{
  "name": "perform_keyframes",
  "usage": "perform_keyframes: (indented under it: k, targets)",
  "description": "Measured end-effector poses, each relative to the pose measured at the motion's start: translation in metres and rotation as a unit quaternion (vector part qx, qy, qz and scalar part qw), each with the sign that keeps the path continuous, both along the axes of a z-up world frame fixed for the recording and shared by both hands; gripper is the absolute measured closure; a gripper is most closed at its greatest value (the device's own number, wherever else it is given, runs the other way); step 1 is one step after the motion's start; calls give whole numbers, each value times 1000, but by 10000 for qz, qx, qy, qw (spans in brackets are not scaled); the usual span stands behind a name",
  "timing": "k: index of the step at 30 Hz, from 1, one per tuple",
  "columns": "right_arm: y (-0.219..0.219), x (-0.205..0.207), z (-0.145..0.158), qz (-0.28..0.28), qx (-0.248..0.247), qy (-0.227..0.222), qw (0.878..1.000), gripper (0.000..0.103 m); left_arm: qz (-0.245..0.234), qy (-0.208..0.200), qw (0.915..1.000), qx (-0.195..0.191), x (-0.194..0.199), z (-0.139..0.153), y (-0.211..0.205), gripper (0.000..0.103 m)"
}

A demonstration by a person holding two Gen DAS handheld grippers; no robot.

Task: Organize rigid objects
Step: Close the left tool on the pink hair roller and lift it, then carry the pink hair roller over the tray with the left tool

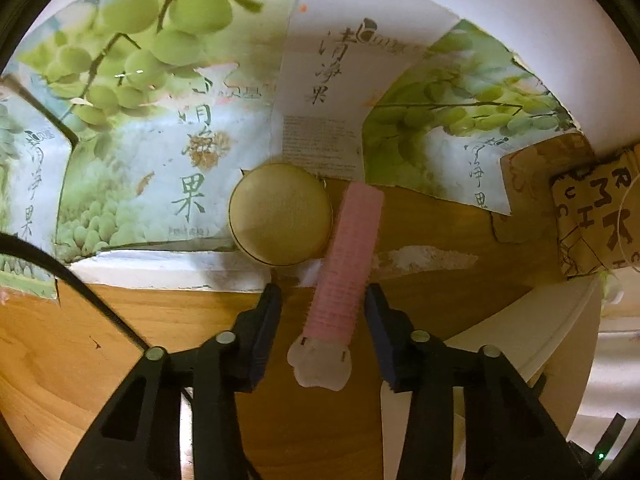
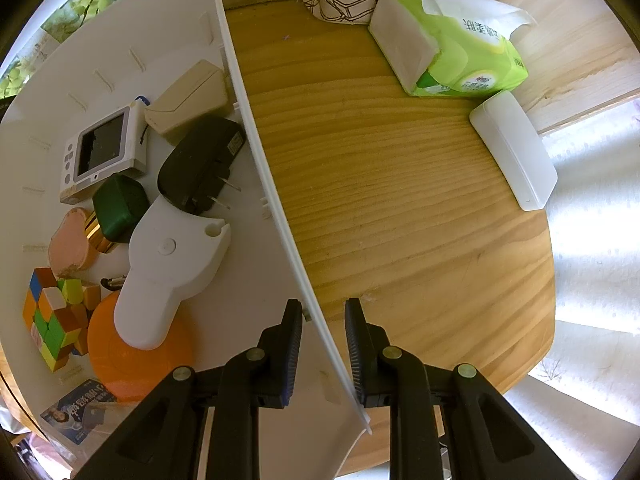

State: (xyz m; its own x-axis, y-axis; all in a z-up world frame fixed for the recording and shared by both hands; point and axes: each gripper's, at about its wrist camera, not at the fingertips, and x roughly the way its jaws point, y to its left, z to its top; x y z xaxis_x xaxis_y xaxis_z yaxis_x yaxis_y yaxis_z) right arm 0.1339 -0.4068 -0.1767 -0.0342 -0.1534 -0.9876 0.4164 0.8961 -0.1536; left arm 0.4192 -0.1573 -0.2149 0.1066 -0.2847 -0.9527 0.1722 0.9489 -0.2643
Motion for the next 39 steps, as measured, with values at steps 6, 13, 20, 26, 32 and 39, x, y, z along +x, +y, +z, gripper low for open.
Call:
perform_keyframes:
  k: [6, 13, 20, 26, 32, 39]
  targets:
    - [0, 0, -1, 30, 20, -3, 10000, 81, 159, 117, 9996, -194, -5, -4, 1, 72]
    - [0, 0, -1, 154, 55, -6, 9999, 81, 269, 151, 9992, -237, -23, -5, 18, 74]
    - [2, 0, -3, 364, 117, -6, 9993, 81, 351, 188, 9991, -127, -41, -1, 27, 76]
    - [4, 0, -2, 697, 226, -28, 9973, 82, 551, 266, 9981, 26, -70, 3, 35, 76]
    - [7, 1, -2, 1168, 332, -43, 9926, 82, 852, 298, 9959, 98, -114, 11, 39, 76]
    - [12, 0, -3, 1763, 444, -64, 9833, 82, 1154, 143, 9929, 237, -161, 39, 35, 76]
